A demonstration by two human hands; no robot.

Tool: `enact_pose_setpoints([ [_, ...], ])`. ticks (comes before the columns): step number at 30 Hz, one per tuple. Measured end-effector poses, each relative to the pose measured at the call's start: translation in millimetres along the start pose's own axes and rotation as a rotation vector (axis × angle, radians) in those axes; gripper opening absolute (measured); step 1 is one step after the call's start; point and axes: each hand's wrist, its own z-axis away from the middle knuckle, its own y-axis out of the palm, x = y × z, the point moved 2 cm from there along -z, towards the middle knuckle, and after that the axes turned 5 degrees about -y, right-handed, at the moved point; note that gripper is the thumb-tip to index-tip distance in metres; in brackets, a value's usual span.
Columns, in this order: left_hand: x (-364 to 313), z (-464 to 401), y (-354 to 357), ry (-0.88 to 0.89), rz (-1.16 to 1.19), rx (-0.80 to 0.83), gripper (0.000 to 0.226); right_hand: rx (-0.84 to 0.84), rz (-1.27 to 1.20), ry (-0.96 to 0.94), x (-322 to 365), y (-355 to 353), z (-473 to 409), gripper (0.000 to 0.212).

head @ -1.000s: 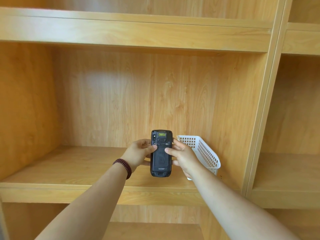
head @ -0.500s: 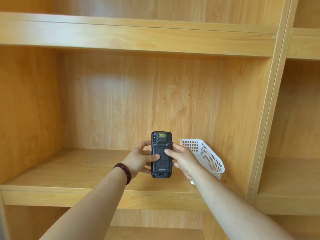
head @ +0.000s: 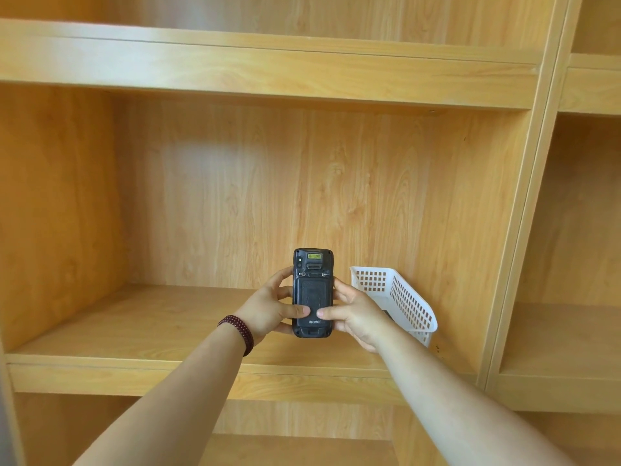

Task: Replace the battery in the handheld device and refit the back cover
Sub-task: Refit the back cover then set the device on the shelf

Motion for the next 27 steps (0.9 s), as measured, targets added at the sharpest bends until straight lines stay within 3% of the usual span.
enact_pose_setpoints([
  [7, 2, -1, 0, -0.01, 0.043, 0.041, 0.057, -0.021, 0.012, 0.007, 2, -3, 2, 0.069],
  [12, 6, -3, 2, -0.013, 0.017, -0.007, 0.047, -0.095, -0.02, 0.031, 7, 2, 4, 0.033],
  [20, -1, 0, 5, -0.035, 0.016, -0.052, 0.03, -0.148, 0.008, 0.039, 9, 5, 6, 0.026],
  [27, -6, 3, 12, -0.049, -0.009, -0.087, 0.028, -0.204, 0.106, 0.053, 12, 10, 5, 0.023],
])
